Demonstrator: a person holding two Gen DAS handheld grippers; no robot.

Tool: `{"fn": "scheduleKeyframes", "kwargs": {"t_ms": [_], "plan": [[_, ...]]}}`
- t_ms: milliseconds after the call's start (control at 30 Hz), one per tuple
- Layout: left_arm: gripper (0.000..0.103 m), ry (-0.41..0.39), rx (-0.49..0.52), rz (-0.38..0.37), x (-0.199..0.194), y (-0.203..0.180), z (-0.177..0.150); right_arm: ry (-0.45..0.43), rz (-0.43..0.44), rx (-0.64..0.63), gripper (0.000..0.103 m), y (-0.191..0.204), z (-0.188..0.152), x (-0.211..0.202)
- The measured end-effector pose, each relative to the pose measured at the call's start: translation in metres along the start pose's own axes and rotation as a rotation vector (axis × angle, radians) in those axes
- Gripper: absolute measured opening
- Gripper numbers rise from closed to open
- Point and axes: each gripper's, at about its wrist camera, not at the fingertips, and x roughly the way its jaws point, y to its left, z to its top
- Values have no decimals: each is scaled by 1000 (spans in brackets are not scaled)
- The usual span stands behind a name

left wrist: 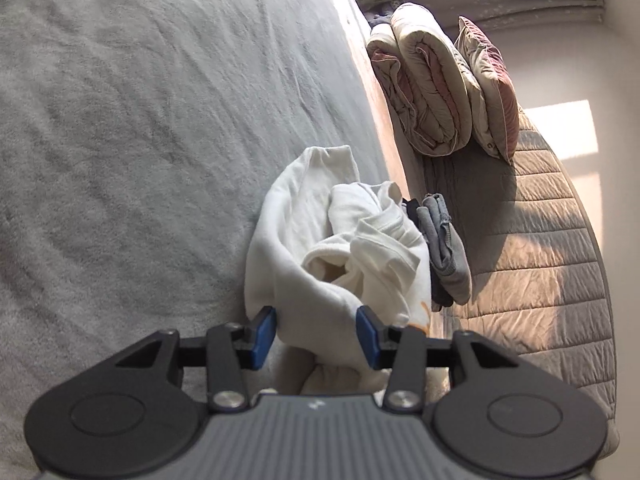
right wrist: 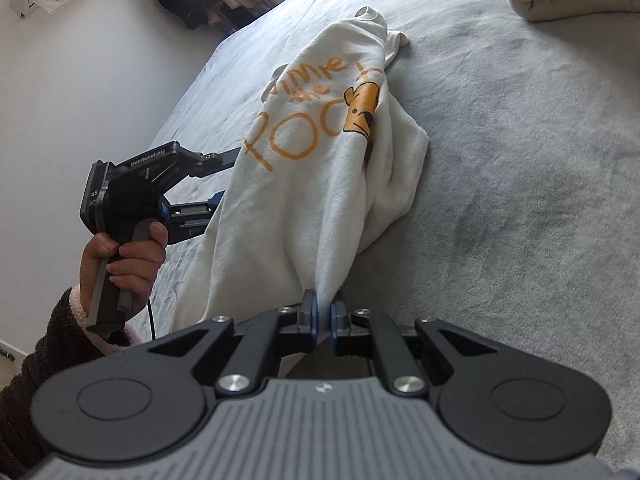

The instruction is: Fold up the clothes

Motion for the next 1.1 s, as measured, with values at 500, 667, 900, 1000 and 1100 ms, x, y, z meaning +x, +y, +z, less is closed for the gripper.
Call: {"fn": "scheduleKeyframes", "kwargs": {"t_ms": [500,667,900,1000,1100], "plan": [[8,-157,152,121,-7,-18,-5,-3,-2,18,18,9,13,3],[8,-279,277,197,-31,-35,4,-60,5,34,39,11,27,-1],[8,-391,367,308,-58,-40,25,-117,-5,34,44,19,46,4],[8,-423,375,336,-68,-38,31,-142,-19,22,46,20,53,5],[8,-433,399,389,-74,-39,36,-183,-72,-17,46,20,68,8]]}}
